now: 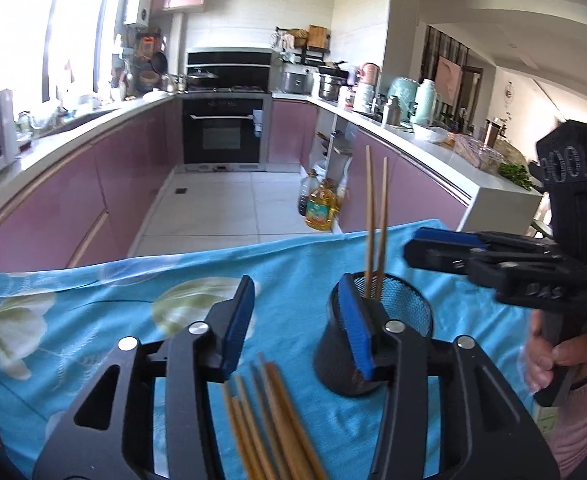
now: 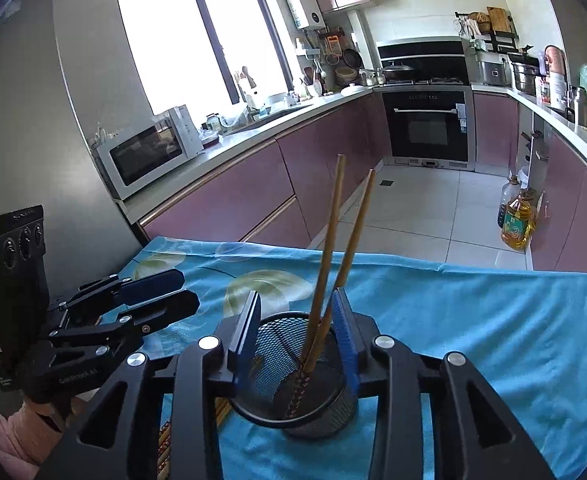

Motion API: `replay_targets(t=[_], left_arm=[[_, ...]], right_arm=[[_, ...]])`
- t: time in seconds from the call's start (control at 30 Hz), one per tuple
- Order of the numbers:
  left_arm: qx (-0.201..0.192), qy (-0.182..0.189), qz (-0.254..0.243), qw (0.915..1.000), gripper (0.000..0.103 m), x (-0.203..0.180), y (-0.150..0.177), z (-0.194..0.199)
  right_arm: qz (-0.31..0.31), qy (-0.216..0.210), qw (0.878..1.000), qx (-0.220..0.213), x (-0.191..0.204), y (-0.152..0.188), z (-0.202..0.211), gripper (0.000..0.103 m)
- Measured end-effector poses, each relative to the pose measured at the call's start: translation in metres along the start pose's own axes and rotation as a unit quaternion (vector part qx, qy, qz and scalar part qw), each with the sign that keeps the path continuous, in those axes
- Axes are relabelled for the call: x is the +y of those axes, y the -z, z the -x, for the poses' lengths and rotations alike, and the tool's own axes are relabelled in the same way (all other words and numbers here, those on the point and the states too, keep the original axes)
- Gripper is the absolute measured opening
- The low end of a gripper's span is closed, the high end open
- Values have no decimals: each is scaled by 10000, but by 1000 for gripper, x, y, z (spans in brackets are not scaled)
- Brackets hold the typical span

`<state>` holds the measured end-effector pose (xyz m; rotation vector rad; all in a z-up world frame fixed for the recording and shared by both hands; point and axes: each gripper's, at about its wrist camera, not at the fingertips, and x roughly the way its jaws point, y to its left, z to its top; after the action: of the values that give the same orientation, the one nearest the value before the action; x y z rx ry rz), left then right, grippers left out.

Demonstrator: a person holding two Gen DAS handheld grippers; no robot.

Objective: Organize utensils
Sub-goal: 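Lower the chopsticks into the mesh cup and open both grippers, then grasp another chopstick with the left gripper while the right gripper grasps one too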

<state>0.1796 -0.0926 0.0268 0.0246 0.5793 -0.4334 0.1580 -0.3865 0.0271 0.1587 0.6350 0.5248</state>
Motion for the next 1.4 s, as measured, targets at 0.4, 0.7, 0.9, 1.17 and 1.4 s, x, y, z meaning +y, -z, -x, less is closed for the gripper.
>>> replay_targets(t=[0.4, 0.7, 0.9, 1.17, 1.4], left_arm=[[971, -350, 103, 9946, 49, 51, 101, 19], [1317, -324, 12, 9908, 48, 47, 139, 14], [1440, -196, 24, 9894, 39, 43, 142, 12], [1560, -57, 100, 9877, 33, 47, 145, 9], [1653, 60, 184, 9861, 29, 54, 146, 9]], right_arm=[[212, -470, 9936, 1009, 58, 80, -39, 51], [133, -258, 9882, 1505, 67, 109, -72, 48], [218, -21, 9880, 1529, 72, 112, -77, 45], [295, 194, 9871, 1559, 72, 115, -80, 40], [279, 339, 9860, 1610, 69, 115, -78, 38]])
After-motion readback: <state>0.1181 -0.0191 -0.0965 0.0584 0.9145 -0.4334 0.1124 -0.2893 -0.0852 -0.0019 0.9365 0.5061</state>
